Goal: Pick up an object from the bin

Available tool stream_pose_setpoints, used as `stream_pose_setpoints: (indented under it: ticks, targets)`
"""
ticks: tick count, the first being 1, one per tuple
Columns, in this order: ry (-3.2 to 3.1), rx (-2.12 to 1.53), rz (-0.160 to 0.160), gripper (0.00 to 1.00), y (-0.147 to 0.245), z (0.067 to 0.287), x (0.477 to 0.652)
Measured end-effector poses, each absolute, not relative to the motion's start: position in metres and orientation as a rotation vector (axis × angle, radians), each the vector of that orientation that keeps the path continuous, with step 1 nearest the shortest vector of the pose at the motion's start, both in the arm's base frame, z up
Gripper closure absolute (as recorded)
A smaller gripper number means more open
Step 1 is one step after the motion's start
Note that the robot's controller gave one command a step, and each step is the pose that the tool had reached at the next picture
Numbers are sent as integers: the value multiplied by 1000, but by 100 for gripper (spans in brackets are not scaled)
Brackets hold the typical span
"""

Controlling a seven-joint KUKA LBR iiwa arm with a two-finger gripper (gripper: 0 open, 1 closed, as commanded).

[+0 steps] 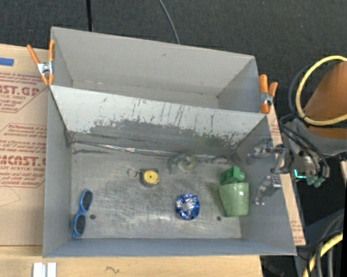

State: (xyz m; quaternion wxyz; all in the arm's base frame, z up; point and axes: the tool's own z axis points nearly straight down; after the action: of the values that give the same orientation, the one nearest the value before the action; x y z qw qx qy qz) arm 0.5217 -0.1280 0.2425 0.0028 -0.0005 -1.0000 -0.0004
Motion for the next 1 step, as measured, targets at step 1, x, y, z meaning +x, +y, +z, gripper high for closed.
stream_pose_setpoints:
  ticks: [1]
  targets:
    - [-3155, 223, 9, 0, -141, 95, 548]
